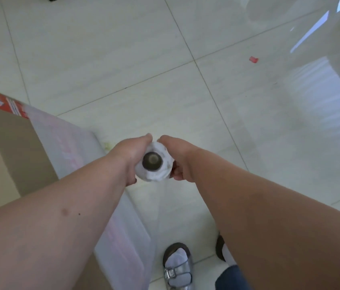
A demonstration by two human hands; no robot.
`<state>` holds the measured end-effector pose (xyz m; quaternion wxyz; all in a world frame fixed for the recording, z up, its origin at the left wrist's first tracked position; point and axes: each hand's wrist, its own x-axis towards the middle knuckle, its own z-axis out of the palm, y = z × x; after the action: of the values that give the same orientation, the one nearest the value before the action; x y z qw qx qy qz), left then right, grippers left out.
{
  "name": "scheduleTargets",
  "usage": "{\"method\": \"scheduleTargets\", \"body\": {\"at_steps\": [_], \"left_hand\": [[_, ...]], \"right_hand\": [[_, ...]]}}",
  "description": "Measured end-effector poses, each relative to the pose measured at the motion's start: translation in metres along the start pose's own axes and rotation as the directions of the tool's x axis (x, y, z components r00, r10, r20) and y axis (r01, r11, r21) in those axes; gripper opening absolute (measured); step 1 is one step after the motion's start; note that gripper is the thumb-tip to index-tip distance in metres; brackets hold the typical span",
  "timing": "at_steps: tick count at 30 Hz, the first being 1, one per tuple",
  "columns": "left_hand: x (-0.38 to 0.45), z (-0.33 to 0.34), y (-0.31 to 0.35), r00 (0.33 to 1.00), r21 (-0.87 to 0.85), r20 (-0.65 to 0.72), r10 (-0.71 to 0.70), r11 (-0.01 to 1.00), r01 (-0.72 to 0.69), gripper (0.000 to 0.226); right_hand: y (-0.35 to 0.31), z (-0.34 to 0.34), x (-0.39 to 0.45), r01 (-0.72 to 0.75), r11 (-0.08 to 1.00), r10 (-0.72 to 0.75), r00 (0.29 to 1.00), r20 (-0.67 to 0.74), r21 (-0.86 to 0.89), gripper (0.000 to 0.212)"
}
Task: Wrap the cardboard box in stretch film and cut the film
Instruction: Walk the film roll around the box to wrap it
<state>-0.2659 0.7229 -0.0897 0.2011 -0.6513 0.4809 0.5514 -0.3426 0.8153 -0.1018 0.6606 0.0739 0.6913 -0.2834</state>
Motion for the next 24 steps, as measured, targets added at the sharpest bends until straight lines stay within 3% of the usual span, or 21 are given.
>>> {"method": "scheduleTargets", "body": {"at_steps": [2, 5, 7, 10, 13, 16, 20, 24], "left_hand": [[0.010, -0.007, 0.008, 0.995, -0.013, -0.055, 0.079, 0.997, -0.080, 0.042], [0.031, -0.018, 0.007, 0.985, -0.107, -0.155, 0.081, 0.989, -0.099, 0.024], [0.040, -0.021, 0.000, 0.988, -0.248, -0.148, -0.040, 0.969, 0.002, 0.022], [0.037, -0.016, -0.005, 0.972, -0.370, -0.050, -0.232, 0.908, 0.197, 0.040], [0.032, -0.009, 0.003, 0.962, -0.403, 0.006, -0.274, 0.879, 0.253, 0.041], [0.024, -0.011, 0.021, 0.967, -0.424, -0.026, -0.254, 0.879, 0.219, 0.029], [0.021, -0.024, 0.039, 0.979, -0.426, -0.092, -0.183, 0.896, 0.128, 0.029], [0.026, -0.042, 0.058, 0.975, -0.353, -0.207, -0.083, 0.936, 0.005, 0.027]], "right_hand": [[-0.005, -0.001, 0.009, -0.030, 0.999, 0.030, 0.999, 0.015, 0.020, 0.018], [-0.013, -0.005, 0.026, -0.019, 1.000, 0.019, 1.000, -0.008, -0.009, 0.020], [-0.023, -0.006, 0.031, -0.026, 1.000, 0.026, 0.999, -0.028, -0.005, 0.017], [-0.037, -0.004, 0.039, -0.043, 0.998, 0.041, 0.998, -0.038, -0.045, 0.016], [-0.050, -0.003, 0.046, -0.042, 0.984, 0.039, 0.999, -0.018, -0.176, 0.031], [-0.061, -0.005, 0.051, -0.052, 0.968, 0.064, 0.997, 0.039, -0.245, 0.041], [-0.080, -0.006, 0.052, -0.063, 0.959, 0.100, 0.988, 0.121, -0.276, 0.028], [-0.105, 0.001, 0.056, -0.022, 0.958, 0.059, 0.991, 0.118, -0.285, 0.022]]}}
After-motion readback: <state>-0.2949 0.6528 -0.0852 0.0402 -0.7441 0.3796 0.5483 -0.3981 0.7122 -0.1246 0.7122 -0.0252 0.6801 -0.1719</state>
